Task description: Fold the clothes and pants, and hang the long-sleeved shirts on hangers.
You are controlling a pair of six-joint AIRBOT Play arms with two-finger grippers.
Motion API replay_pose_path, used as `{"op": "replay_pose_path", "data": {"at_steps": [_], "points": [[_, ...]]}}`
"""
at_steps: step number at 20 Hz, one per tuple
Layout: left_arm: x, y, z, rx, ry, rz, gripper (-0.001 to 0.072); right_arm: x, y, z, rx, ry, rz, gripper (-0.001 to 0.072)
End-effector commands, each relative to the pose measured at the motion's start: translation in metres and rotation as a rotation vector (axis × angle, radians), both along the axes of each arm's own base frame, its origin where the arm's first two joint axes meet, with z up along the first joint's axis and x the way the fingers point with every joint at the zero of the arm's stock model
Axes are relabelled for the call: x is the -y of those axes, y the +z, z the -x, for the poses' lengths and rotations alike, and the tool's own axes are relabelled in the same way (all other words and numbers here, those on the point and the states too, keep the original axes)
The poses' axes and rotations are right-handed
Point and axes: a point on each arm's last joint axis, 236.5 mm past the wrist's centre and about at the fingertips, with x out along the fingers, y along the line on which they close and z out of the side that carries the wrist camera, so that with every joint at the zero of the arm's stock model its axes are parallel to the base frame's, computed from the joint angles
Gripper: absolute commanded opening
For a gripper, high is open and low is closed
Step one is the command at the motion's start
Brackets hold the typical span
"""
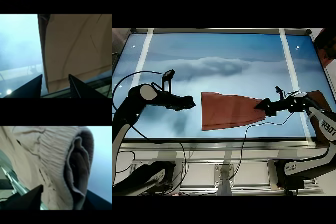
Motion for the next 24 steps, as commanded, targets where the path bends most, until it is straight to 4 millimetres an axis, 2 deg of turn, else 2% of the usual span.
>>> {"op": "replay_pose_path", "data": {"at_steps": [1, 2, 3, 5, 6, 8, 9, 10, 12, 14, 15, 17, 18, 20, 22, 24], "points": [[0.0, 0.0, 0.0, 0.001, -0.001, 0.0, 0.0362, -0.033, 0.012, -0.021, 0.116, 0.038, -0.061, 0.0274], [0.0, 0.0, 0.0, 0.002, -0.001, -0.001, 0.0362, -0.041, 0.024, -0.031, 0.156, 0.04, -0.096, 0.0112], [0.0, 0.001, -0.001, 0.019, -0.025, -0.008, 0.0362, -0.048, 0.043, -0.042, 0.202, 0.043, -0.147, 0.0024], [0.0, 0.011, -0.009, 0.119, -0.105, -0.033, 0.0362, -0.056, 0.093, -0.062, 0.282, 0.057, -0.255, 0.0023], [-0.001, 0.023, -0.016, 0.177, -0.108, -0.036, 0.0362, -0.055, 0.122, -0.069, 0.333, 0.088, -0.297, 0.0023], [-0.002, 0.06, -0.031, 0.327, -0.106, -0.039, 0.0348, -0.045, 0.168, -0.082, 0.41, 0.113, -0.304, 0.0023], [-0.004, 0.082, -0.038, 0.408, -0.096, -0.041, 0.0347, -0.033, 0.188, -0.093, 0.455, 0.097, -0.265, 0.0023], [-0.008, 0.107, -0.043, 0.498, -0.089, -0.051, 0.0348, -0.019, 0.206, -0.104, 0.503, 0.068, -0.208, 0.0022], [-0.018, 0.147, -0.045, 0.645, -0.062, -0.074, 0.0348, 0.027, 0.236, -0.128, 0.589, -0.032, -0.032, 0.0023], [-0.035, 0.183, -0.041, 0.781, -0.044, -0.146, 0.0348, 0.099, 0.254, -0.143, 0.619, -0.2, 0.219, 0.0022], [-0.044, 0.195, -0.036, 0.828, -0.042, -0.189, 0.0348, 0.138, 0.257, -0.143, 0.587, -0.308, 0.325, 0.0023], [-0.057, 0.213, -0.026, 0.891, -0.04, -0.25, 0.0348, 0.212, 0.262, -0.125, 0.509, -0.51, 0.486, 0.0023], [-0.061, 0.22, -0.022, 0.916, -0.037, -0.268, 0.0348, 0.246, 0.262, -0.108, 0.464, -0.584, 0.552, 0.0023], [-0.066, 0.23, -0.016, 0.945, -0.032, -0.287, 0.0348, 0.292, 0.256, -0.07, 0.355, -0.678, 0.628, 0.0023], [-0.068, 0.233, -0.014, 0.955, -0.03, -0.292, 0.0348, 0.329, 0.242, -0.022, 0.195, -0.746, 0.683, 0.0023], [-0.067, 0.232, -0.014, 0.953, -0.031, -0.293, 0.0348, 0.357, 0.232, 0.022, 0.048, -0.838, 0.702, 0.0023]]}}
